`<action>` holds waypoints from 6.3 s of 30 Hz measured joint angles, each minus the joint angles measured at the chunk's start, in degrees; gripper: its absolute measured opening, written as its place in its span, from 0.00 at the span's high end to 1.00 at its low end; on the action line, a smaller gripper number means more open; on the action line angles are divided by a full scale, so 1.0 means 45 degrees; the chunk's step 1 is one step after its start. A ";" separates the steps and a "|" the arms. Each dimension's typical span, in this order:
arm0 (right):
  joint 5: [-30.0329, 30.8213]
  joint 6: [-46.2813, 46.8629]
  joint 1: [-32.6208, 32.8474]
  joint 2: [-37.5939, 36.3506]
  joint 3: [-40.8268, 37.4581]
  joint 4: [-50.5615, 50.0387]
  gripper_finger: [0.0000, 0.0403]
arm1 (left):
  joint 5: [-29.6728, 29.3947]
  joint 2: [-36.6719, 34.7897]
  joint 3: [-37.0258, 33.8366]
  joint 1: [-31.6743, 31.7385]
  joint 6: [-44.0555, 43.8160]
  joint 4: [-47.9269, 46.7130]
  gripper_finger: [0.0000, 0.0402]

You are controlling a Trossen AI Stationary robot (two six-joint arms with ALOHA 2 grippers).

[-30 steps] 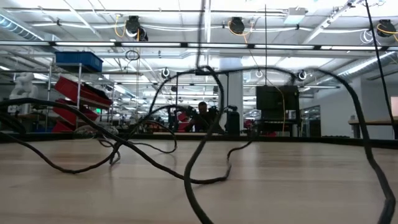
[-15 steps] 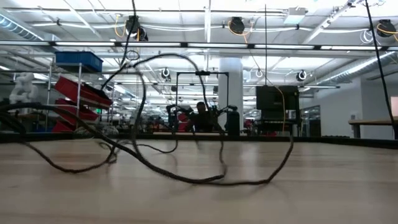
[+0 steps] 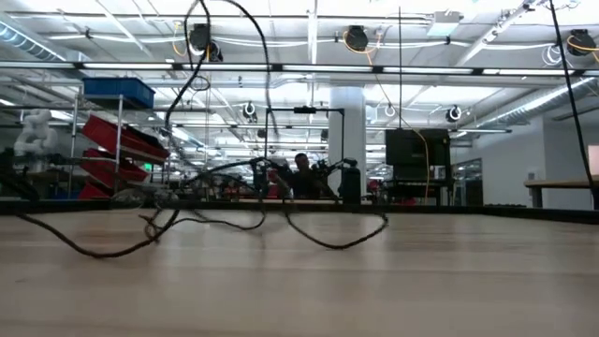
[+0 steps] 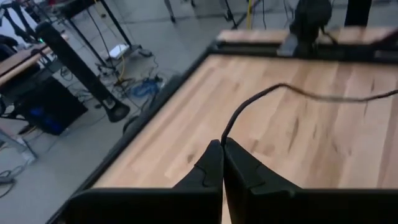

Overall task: Coil cords
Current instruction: Coil the black wire onto the spool

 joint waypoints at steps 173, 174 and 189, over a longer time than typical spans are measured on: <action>-0.0570 -0.1906 -0.1609 -0.0507 -0.0010 0.2056 1.00 | 0.5641 0.2584 -0.4745 -0.0381 0.8758 1.7001 0.52; -0.0572 -0.1933 -0.1609 -0.0537 -0.0010 0.2045 1.00 | 0.6195 0.2598 -0.5250 -0.0513 0.9437 1.9078 0.52; -0.0539 -0.1786 -0.1566 -0.0578 -0.0010 0.2104 1.00 | 0.3112 0.2577 -0.6615 0.0614 1.5763 2.5830 0.52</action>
